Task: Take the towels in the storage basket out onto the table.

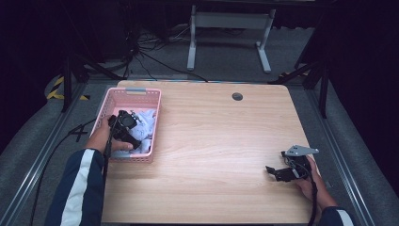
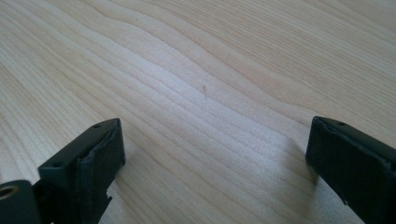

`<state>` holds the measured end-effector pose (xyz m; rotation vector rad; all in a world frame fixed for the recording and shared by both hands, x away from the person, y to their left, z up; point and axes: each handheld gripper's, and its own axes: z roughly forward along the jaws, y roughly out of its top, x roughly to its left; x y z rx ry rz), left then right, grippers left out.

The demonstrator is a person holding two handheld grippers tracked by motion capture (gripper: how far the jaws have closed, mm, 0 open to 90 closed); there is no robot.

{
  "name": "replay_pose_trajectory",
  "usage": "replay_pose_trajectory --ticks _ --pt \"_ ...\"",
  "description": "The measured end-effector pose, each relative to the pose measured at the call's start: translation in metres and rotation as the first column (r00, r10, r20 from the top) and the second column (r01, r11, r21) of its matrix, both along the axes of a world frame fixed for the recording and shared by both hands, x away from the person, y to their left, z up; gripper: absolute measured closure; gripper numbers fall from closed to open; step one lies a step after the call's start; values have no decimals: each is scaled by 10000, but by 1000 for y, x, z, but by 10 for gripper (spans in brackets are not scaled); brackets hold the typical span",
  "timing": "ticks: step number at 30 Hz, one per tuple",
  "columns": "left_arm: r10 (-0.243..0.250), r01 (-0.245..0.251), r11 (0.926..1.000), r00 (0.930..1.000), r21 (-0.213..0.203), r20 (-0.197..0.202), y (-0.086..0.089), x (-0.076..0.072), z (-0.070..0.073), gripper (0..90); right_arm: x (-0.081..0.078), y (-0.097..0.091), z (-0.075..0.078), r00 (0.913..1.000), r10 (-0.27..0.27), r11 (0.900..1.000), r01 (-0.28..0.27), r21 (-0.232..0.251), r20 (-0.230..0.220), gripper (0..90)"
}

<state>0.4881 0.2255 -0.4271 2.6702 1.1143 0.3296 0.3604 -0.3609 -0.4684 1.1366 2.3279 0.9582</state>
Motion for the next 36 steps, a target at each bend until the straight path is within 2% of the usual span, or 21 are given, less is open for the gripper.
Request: replay_pose_trajectory --ticks 1,4,7,10,12,14,15,17,19,20,26,27,28,30,33,36 --pt "25 -28 9999 9998 -143 -179 1 1 -2 0 0 0 0 10000 0 10000 0 -1 0 50" --pt "-168 160 9996 9992 -245 -350 0 5 -7 0 0 0 0 10000 3 10000 -3 -3 5 49" --pt "-111 92 9991 9988 -418 -468 1 7 -10 0 0 0 0 10000 2 10000 -2 -1 1 49" --pt "-80 50 9986 9984 -520 -568 2 9 -11 0 0 0 0 10000 1 10000 -1 -3 5 50" --pt "-93 68 9991 9983 -430 -576 1 9 -12 4 0 0 0 10000 2 10000 -2 -4 5 49" --pt "47 -74 9992 9976 -400 -685 0 11 -10 76 0 0 0 10000 0 10000 0 5 -6 49" --pt "51 -85 9989 9971 -456 -753 -1 12 -10 76 0 0 0 10000 1 10000 -1 -6 7 49" --pt "75 -124 9980 9969 -617 -784 -1 12 -7 198 0 0 0 10000 1 10000 -1 -2 1 49" --pt "116 -161 9979 9974 -625 -713 -1 12 -6 271 0 0 0 10000 -1 10000 1 -1 -1 49" --pt "147 -193 9975 9977 -685 -666 0 11 -6 313 0 0 0 10000 -1 10000 1 3 -4 49" --pt "302 -314 9988 9991 -386 -313 -4 8 -3 505 0 0 0 10000 -1 10000 1 0 0 49" --pt "321 -322 9993 9995 -202 -70 -6 6 -1 530 0 0 0 10000 -2 10000 2 1 0 50" --pt "321 -322 9993 9995 -202 -70 -6 6 -1 544 0 0 0 10000 -2 10000 2 1 0 50" --pt "377 -377 9993 9988 13 301 -7 4 1 553 0 0 0 10000 -15 10000 15 43 -6 49" --pt "648 -645 9979 9946 -64 805 -3 2 5 572 -1 0 0 10000 -9 10000 9 42 9 49" --pt "936 -875 9950 9848 -476 1461 4 -2 13 577 -1 0 0 10000 -1 10000 1 33 0 49"
